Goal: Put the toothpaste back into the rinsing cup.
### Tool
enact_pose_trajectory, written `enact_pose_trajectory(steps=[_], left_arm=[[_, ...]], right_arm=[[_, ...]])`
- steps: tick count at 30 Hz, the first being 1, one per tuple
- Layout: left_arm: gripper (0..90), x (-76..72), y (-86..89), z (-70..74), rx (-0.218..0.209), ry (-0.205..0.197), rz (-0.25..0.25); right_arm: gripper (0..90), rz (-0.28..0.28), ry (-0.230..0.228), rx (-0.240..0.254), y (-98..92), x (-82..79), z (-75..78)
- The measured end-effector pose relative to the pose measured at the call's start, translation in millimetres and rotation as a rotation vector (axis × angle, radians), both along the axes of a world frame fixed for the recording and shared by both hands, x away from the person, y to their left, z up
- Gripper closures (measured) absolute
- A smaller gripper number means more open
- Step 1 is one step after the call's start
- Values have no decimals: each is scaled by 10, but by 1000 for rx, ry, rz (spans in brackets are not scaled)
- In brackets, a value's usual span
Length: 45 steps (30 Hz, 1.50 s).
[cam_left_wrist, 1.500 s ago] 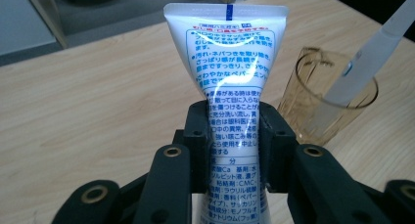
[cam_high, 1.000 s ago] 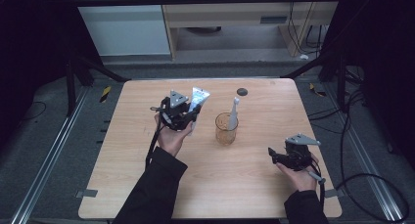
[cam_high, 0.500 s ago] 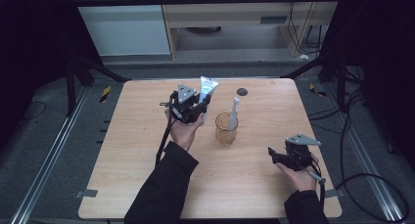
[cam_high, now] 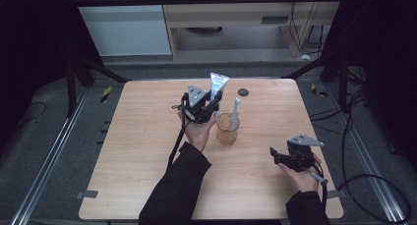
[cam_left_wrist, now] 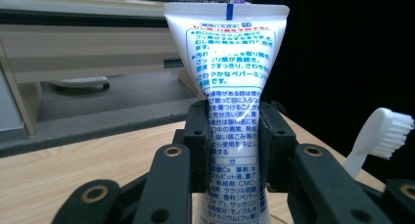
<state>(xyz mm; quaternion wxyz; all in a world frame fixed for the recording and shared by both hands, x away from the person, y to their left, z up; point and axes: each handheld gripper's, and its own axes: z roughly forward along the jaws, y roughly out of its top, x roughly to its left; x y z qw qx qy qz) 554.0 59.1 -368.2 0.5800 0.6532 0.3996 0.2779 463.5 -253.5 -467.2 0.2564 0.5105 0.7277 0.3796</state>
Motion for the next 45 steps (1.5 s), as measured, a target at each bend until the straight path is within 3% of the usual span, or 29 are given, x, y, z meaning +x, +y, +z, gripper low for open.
enact_pose_trajectory(steps=[21, 45], left_arm=[[692, 136, -256, -224, 9, 10, -39], [689, 161, -333, -465, 26, 21, -37]], right_arm=[[283, 3, 0, -4, -1, 3, -8], [288, 9, -1, -12, 8, 6, -16]])
